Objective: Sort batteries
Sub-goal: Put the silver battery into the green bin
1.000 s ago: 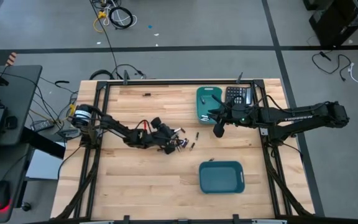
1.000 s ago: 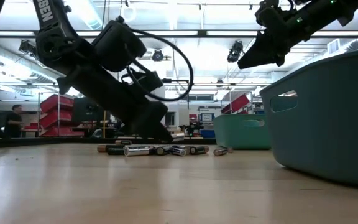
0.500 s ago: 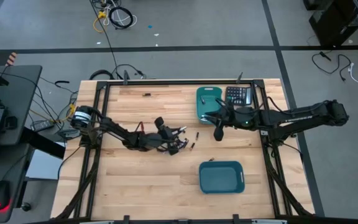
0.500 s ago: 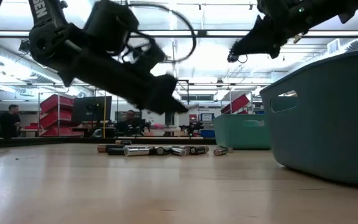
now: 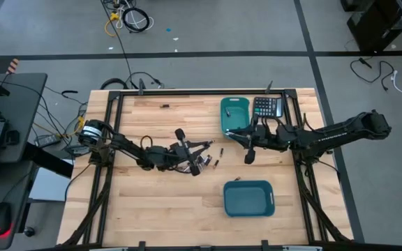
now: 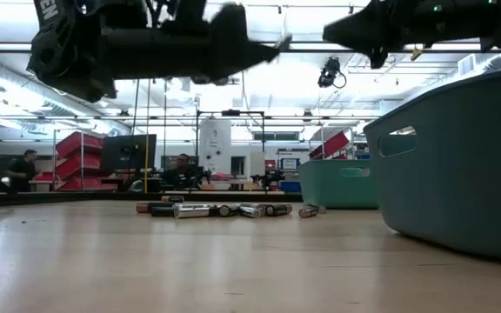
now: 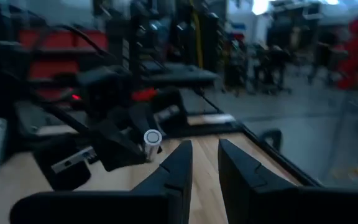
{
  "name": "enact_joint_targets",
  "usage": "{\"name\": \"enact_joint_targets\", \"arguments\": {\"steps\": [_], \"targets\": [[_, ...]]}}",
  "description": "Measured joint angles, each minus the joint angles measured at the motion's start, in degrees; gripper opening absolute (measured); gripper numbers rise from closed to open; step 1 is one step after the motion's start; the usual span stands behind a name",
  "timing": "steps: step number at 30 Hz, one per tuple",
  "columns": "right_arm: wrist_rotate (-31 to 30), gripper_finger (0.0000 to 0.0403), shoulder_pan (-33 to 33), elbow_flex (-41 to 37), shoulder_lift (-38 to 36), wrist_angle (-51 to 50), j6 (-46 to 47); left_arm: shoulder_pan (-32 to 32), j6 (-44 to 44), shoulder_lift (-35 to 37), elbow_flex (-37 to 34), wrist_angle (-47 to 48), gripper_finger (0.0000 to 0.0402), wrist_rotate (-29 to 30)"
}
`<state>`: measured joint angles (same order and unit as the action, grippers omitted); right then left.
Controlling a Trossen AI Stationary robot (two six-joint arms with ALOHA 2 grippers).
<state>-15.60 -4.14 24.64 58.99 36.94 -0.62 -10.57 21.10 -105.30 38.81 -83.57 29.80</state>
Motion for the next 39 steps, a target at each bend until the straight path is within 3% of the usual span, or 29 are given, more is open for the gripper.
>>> {"name": "enact_joint_targets", "arguments": {"steps": [8, 15, 21, 28, 39], "targets": [[9.5, 0.0065, 0.0, 0.0, 0.0, 6.0, -4.3, 0.0, 1.9, 0.0, 3.8, -0.6, 0.0044, -9.9], [14.6, 0.0067, -1.3, 0.0, 0.7, 8.6, -7.0, 0.4, 4.2, 0.0, 5.6, -0.6, 0.0044, -11.8], [13.6, 0.0067, -4.2, 0.0, 6.5, 16.3, -11.4, 1.1, 4.1, 0.0, 6.0, -0.7, 0.0044, -13.9], [11.8, 0.0075, -6.4, 0.0, 15.8, 33.1, -19.6, 1.2, 3.8, 0.0, 6.0, -0.8, 0.0044, -15.1], [6.6, 0.0139, -6.5, 0.4, 24.9, 45.4, -20.0, 1.7, 3.7, 0.0, 6.0, -0.6, 0.0044, -15.1]]}}
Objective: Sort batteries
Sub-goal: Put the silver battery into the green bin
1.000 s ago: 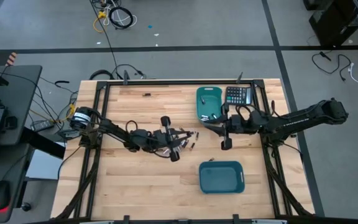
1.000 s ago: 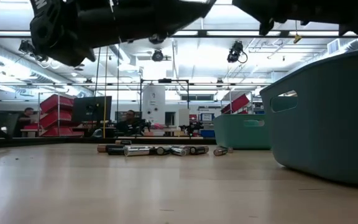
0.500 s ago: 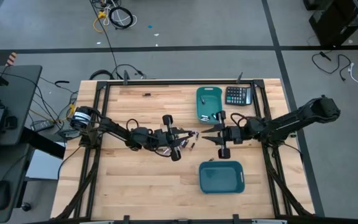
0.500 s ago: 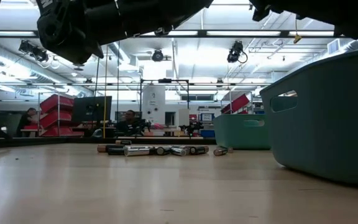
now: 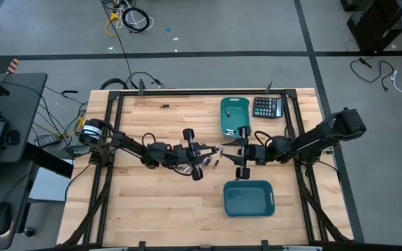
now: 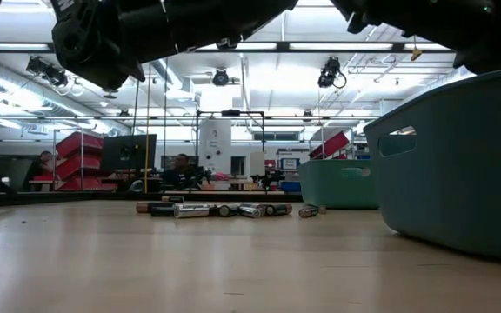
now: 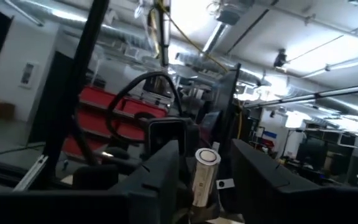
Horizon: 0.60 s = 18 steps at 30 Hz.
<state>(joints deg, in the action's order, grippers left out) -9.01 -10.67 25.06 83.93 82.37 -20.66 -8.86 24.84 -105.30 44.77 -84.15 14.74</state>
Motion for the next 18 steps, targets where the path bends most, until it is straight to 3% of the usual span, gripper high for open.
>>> {"name": "enact_joint_targets", "arguments": {"steps": [9, 18], "targets": [[-0.6, 0.0181, 0.2, 4.1, 4.9, 0.0, 0.1, 0.2, 0.0, 0.0, 0.0, 0.1, 0.0044, 0.2], [-0.4, 0.0175, 0.8, 4.7, 5.0, 0.0, 0.5, 0.3, 0.0, 0.0, 0.0, 0.0, 0.0044, -0.4]]}}
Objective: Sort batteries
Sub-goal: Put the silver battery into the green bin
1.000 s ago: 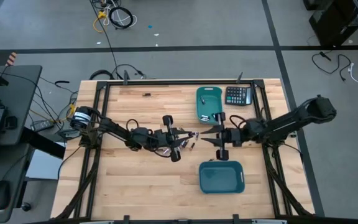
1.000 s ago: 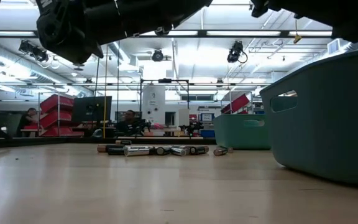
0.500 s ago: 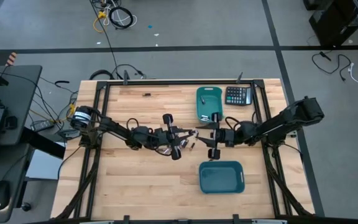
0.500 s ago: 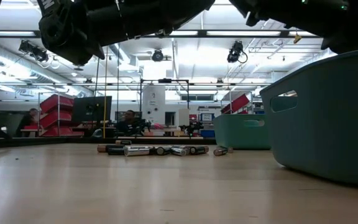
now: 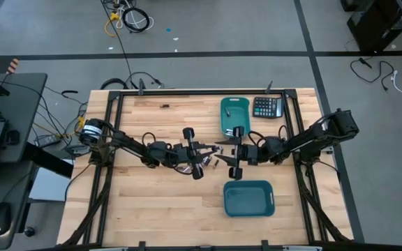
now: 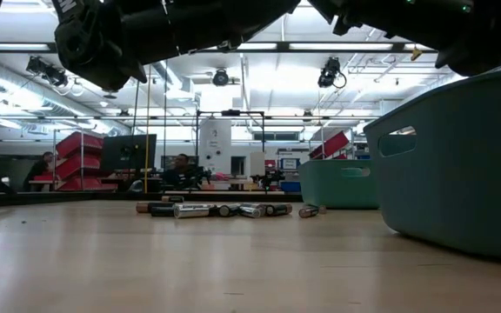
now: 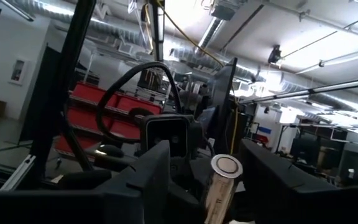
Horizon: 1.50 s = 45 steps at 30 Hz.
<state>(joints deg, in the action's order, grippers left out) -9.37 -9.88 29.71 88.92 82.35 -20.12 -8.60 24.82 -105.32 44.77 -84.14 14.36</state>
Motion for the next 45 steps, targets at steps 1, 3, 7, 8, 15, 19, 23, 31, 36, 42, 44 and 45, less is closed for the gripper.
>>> {"name": "enact_joint_targets", "arguments": {"steps": [1, 3, 7, 8, 15, 19, 23, 31, 36, 42, 44, 45], "targets": [[0.0, 0.0173, 0.2, 0.0, 0.0, -0.1, 0.5, 0.0, 0.0, 0.0, 0.0, 0.0, 0.0044, -0.1], [0.3, 0.0167, 0.5, 0.0, 0.0, -0.1, 1.0, 0.0, 0.0, 0.0, 0.0, 0.0, 0.0044, -0.1], [0.4, 0.0149, 0.6, 0.0, 0.0, -0.1, 1.1, 0.0, 0.0, 0.0, 0.0, 0.0, 0.0044, -0.1], [0.4, 0.0142, 0.6, 0.0, 0.0, -0.1, 1.1, 0.0, 0.0, 0.0, 0.0, 0.0, 0.0044, -0.1], [0.5, 0.0088, 0.6, 0.0, 0.0, -0.1, 0.9, 0.0, 0.0, 0.0, 0.0, 0.0, 0.0044, -0.1], [0.7, 0.0057, 0.6, 0.0, 0.0, -0.1, 0.8, 0.0, 0.0, 0.0, 0.0, 0.0, 0.0044, -0.1], [1.0, 0.0045, 0.6, 0.0, 0.0, -0.2, 0.8, 0.0, 0.1, 0.0, 0.0, 0.1, 0.0045, -0.3], [0.8, 0.0051, 0.6, 0.0, 0.0, -0.3, 0.8, 0.0, -3.4, 0.0, 0.0, 0.2, 0.0065, 0.4], [-0.4, 0.0049, 0.6, 0.0, -0.1, -0.1, 0.4, 0.0, -4.7, -0.1, 0.0, 0.3, 0.0103, 2.5], [-2.9, 0.0049, 0.6, 0.0, -0.1, -0.1, 0.7, -0.2, -4.7, -0.1, 0.0, 3.4, 0.014, 6.8], [-6.3, 0.0049, 0.6, 0.0, -0.1, -0.1, 0.8, -0.5, -4.6, 0.0, 0.0, 4.1, 0.0146, 10.0], [-8.2, 0.0049, 0.6, 0.0, -0.1, -0.1, 0.7, -0.9, -4.2, 0.0, 0.0, 4.7, 0.0147, 11.9]]}}
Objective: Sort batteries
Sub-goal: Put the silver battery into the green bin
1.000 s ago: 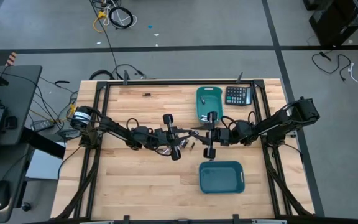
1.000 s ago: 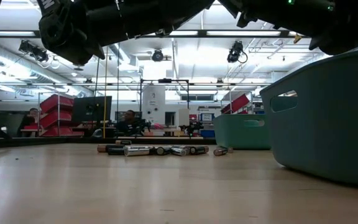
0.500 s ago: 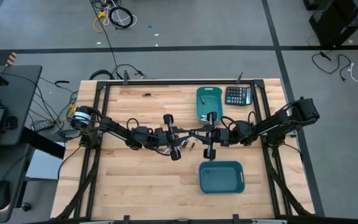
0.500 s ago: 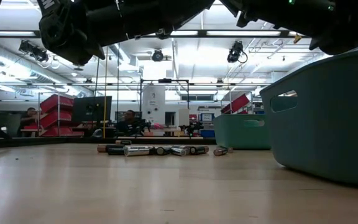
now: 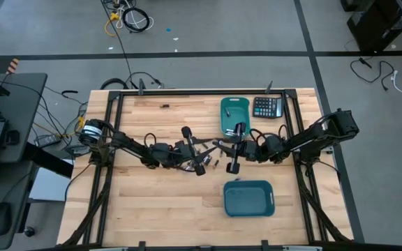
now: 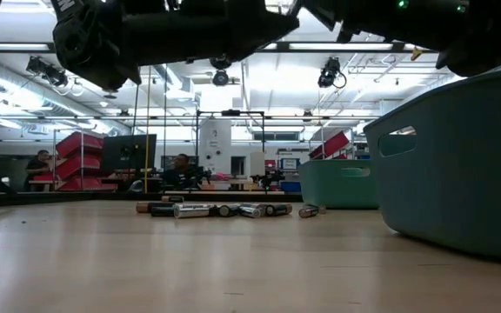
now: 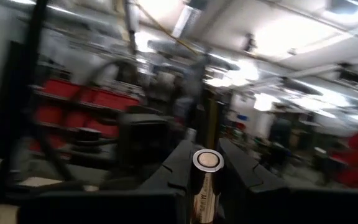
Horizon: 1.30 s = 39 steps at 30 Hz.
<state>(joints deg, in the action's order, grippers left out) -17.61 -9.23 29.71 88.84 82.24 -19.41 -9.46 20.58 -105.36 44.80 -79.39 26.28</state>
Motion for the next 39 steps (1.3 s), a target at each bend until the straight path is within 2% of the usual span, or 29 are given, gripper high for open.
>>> {"name": "enact_joint_targets", "arguments": {"steps": [6, 12, 15, 19, 24, 29, 33, 39], "targets": [[-9.0, 0.0048, 0.0, 0.0, 0.0, -1.3, -1.8, -1.7, 0.5, 0.0, 0.0, 5.2, 0.0149, 16.4], [-25.7, 0.0048, 0.0, 0.0, 0.0, -5.3, -1.8, -3.1, 0.4, 0.0, 0.0, 10.0, 0.015, 32.2], [-29.8, 0.0048, 0.0, 0.0, 0.0, -8.2, -1.8, -3.6, 0.8, 0.0, 0.0, 10.7, 0.015, 36.0], [-34.8, 0.0048, 0.0, 0.0, 0.0, -9.9, -1.6, -3.8, 1.7, 0.0, 0.0, 11.0, 0.015, 37.9], [-34.3, 0.0048, 0.0, 0.0, -0.8, -10.5, -4.0, -3.8, 1.7, 0.0, 0.0, 11.1, 0.015, 38.9], [-32.5, 0.0048, -0.1, 0.0, -7.4, -13.7, -7.5, -3.8, 1.7, 0.0, 0.0, 11.2, 0.015, 39.8], [-29.5, 0.0048, 0.1, 0.0, -14.9, -25.1, -6.6, -3.8, 1.7, 0.0, 0.0, 11.2, 0.015, 39.8], [-21.6, 0.0048, 4.1, 0.0, -24.7, -47.2, 6.4, -3.8, 1.7, 0.0, 0.0, 11.2, 0.015, 38.2]]}}
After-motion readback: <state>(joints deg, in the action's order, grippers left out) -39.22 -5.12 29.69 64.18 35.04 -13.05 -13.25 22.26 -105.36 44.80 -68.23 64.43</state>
